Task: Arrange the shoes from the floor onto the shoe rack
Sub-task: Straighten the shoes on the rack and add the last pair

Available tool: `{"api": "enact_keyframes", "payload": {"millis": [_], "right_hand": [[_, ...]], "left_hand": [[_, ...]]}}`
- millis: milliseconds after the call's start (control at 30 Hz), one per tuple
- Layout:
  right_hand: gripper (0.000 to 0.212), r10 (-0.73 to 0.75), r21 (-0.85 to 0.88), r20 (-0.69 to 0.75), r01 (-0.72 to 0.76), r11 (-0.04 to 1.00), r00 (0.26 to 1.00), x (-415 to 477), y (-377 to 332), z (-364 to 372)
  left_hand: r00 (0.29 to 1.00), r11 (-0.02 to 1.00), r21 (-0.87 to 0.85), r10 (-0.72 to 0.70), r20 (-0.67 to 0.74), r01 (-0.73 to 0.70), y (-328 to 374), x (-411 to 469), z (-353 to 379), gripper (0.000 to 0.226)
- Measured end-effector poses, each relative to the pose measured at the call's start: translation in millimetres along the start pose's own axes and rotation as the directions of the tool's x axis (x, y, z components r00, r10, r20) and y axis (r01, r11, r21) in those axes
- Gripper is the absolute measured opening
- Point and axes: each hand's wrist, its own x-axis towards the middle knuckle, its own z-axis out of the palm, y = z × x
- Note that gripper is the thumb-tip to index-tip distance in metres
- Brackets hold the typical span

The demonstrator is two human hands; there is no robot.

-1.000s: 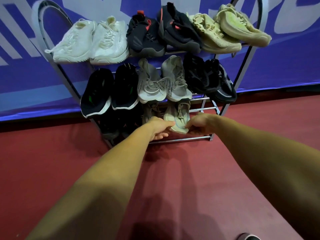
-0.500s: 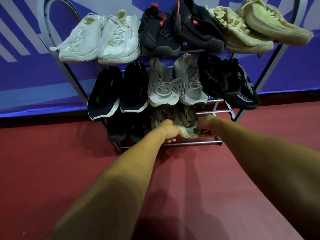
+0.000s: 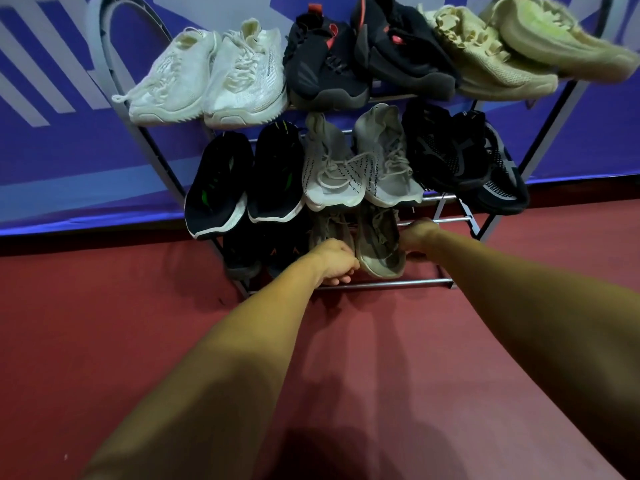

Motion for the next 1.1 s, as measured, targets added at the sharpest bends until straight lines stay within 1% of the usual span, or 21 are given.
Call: {"api": "enact_keyframes", "payload": {"millis": [67,133,167,267,333,500,600,667,733,800,867,933,1000,1100], "right_hand": [[0.014,-0.054,-0.059,-0.079,0.049,0.997,0.995,-6.0,-3.7,-2.7],[0.028,-0.118,-0.194,-0.155,0.087,0.977,0.981,-14.6,-8.2,-3.0],[0.028,-0.14,-0.221,-0.154,0.104,0.97,0.978,-22.6,-11.2,-2.2],[0.017,-0.176,-0.297,-0.111,0.136,0.945,0.978,-41.9,-15.8,4.9],[0.021,-0.215,-0.332,-0.049,0.187,0.925,0.975,-51.2,-19.8,12.6],[0.022,-0.272,-0.308,0.103,0.291,0.906,0.957,-65.3,-30.5,32.7],[0.024,-0.288,-0.324,0.16,0.326,0.888,0.944,-69.9,-34.7,47.6],[0.024,-0.313,-0.357,0.186,0.361,0.862,0.931,-74.5,-41.1,57.3],[0.023,-0.336,-0.397,0.206,0.393,0.829,0.919,-76.9,-48.6,67.6],[0.02,-0.357,-0.419,0.234,0.425,0.802,0.904,-78.9,-56.4,79.1],[0.02,-0.364,-0.394,0.265,0.445,0.804,0.893,-78.4,-62.6,93.5],[0.023,-0.373,-0.35,0.27,0.452,0.821,0.887,-75.2,-68.0,108.9],[0.024,-0.386,-0.312,0.275,0.462,0.83,0.881,-71.9,-73.4,126.2],[0.024,-0.404,-0.293,0.286,0.481,0.826,0.869,-68.1,-83.0,151.4]], "left_hand": [[1.0,1.0,-0.012,0.004,-0.012,-0.004,0.6,-5.7,-2.7,0.012],[1.0,1.0,-0.022,0.013,-0.022,-0.014,1.4,-12.8,-5.4,0.015],[0.999,1.0,-0.025,0.018,-0.027,-0.019,2.2,-17.4,-6.6,0.017],[0.998,0.999,0.004,0.035,-0.046,-0.035,0.9,-29.4,-9.8,0.016],[0.998,0.999,0.031,0.042,-0.056,-0.041,-1.9,-38.1,-12.5,0.014],[0.993,0.992,0.118,0.049,-0.109,-0.035,-21.3,-56.3,-29.0,0.009],[0.984,0.973,0.231,0.037,-0.172,0.004,-40.6,-64.7,-45.6,0.005],[0.977,0.947,0.316,0.016,-0.215,0.054,-53.1,-71.6,-58.2,0.013],[0.965,0.925,0.364,-0.01,-0.261,0.108,-65.9,-75.3,-70.8,0.02],[0.952,0.908,0.389,-0.03,-0.303,0.152,-77.2,-77.5,-82.7,0.019],[0.935,0.903,0.383,-0.052,-0.35,0.194,-89.1,-77.1,-93.7,0.015],[0.92,0.904,0.364,-0.076,-0.384,0.226,-102.1,-72.8,-103.4,0.017],[0.908,0.909,0.328,-0.111,-0.403,0.257,-112.2,-68.9,-110.4,0.026],[0.888,0.94,0.191,-0.183,-0.421,0.284,-122.0,-61.0,-118.7,0.045]]}}
